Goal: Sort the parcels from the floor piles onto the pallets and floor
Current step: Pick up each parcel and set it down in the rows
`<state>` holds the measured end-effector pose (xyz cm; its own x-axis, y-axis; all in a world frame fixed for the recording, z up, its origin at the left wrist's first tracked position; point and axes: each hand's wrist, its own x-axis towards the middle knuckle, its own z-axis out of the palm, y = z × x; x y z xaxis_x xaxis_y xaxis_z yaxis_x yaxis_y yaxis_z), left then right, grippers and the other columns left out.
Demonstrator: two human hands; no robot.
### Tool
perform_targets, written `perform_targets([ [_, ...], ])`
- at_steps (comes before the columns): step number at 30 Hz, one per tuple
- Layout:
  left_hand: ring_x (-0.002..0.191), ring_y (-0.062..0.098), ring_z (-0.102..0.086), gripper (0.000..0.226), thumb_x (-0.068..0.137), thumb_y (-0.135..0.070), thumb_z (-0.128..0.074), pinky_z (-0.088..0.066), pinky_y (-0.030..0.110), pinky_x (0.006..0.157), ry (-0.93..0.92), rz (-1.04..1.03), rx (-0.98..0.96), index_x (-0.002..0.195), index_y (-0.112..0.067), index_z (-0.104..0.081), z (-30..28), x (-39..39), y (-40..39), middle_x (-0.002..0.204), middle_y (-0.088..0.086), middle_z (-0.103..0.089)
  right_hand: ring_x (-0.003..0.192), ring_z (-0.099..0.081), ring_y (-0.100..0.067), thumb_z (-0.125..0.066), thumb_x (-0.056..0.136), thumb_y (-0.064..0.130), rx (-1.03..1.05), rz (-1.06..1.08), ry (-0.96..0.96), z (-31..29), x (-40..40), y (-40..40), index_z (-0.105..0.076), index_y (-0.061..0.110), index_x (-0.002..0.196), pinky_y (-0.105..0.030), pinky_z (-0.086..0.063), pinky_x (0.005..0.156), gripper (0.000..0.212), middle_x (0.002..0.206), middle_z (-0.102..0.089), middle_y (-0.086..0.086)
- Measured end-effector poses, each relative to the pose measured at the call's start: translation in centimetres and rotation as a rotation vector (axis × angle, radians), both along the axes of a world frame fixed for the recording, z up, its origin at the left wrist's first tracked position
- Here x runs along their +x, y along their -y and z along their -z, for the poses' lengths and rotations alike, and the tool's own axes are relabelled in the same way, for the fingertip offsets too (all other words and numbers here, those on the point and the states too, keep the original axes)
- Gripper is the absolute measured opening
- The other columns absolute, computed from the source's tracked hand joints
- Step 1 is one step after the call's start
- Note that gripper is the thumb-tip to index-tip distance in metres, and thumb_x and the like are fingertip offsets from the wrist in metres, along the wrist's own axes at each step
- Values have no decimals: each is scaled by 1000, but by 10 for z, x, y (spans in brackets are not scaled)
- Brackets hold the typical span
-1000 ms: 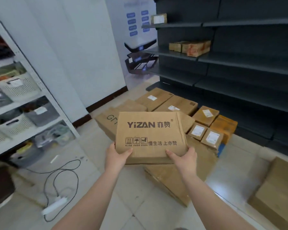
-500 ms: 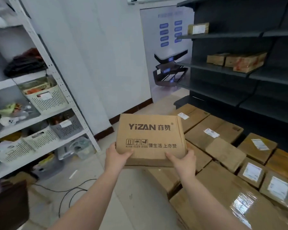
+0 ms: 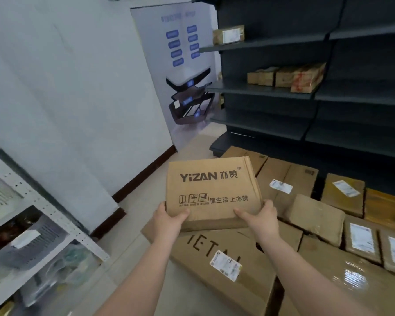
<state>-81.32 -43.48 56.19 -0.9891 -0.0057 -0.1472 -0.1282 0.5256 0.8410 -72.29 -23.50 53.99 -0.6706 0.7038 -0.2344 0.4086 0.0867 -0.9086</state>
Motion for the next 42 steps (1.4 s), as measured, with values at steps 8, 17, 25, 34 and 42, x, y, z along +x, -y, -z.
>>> perform_targets([
  [8,116,24,-55,61,74,-31,-78,-50,45,94,68,305,-10,127,-19,-48,7,-136,-11,126,4,-57,115,-52,-27,-86,65,35,-26,280,71,3,-80,21,-37,6,133,-40,-49,95,89,130,-47,-10],
  [17,123,26,-50,77,77,-31,-76,-43,42,100,185,543,-53,141,-12,-37,57,-207,-95,135,7,-51,119,-51,-25,-83,69,32,-50,468,185,47,-114,-21,-36,7,137,-37,-47,96,87,133,-47,-9],
  [25,124,26,-50,79,78,-23,-77,-40,40,101,344,581,-68,143,-12,-35,149,-248,-214,136,7,-52,121,-50,-25,-84,68,34,-88,520,286,137,-151,-134,-35,6,138,-37,-46,98,90,135,-47,-9],
  [34,122,26,-52,80,74,-14,-80,-43,41,102,379,525,-44,142,-12,-38,312,-306,-342,134,8,-54,125,-48,-26,-81,72,33,-37,549,321,300,-206,-248,-36,9,138,-40,-47,99,83,134,-49,-8],
  [42,128,28,-47,77,76,-9,-76,-39,43,104,465,581,-198,142,-12,-37,412,-317,-375,137,9,-52,134,-35,-26,-73,73,52,23,488,581,405,-217,-277,-29,15,147,-45,-44,103,93,141,-45,-5],
])
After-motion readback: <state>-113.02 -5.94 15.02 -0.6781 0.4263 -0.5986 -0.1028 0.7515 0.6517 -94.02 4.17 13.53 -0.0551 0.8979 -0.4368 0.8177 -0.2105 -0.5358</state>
